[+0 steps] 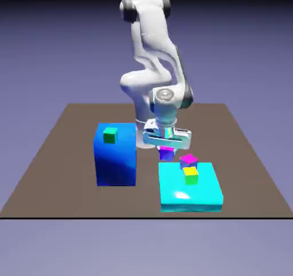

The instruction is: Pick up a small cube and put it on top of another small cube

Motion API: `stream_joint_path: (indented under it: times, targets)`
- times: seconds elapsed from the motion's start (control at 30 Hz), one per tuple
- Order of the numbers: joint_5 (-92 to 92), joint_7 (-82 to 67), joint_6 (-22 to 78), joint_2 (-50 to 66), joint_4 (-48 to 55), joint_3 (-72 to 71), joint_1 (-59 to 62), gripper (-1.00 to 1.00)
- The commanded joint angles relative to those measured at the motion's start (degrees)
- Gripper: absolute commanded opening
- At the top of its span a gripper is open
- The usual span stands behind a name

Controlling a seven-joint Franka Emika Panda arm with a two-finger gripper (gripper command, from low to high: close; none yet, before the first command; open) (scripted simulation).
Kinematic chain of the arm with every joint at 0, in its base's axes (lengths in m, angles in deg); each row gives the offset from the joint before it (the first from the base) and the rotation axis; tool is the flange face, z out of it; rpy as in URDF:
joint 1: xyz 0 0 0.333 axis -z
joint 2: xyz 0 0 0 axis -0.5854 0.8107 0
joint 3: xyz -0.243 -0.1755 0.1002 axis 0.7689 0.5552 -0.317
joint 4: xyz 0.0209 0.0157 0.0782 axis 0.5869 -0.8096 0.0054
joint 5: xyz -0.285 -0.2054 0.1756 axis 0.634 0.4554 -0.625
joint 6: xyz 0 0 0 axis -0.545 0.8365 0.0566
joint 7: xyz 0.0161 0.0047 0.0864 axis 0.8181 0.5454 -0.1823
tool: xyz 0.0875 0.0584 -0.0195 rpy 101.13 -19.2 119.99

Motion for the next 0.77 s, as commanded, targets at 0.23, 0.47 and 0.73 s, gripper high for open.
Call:
stream_joint_path:
  times: [0.23,0.47,0.73]
  targets:
    - [6.51,-18.3,12.94,1.87,13.99,-14.74,7.89,-1.0]
    - [8.62,-26.59,17.13,3.43,17.63,-20.5,10.15,-1.0]
    - [9.48,-25.87,12.71,6.18,15.86,-20.54,10.15,1.0]
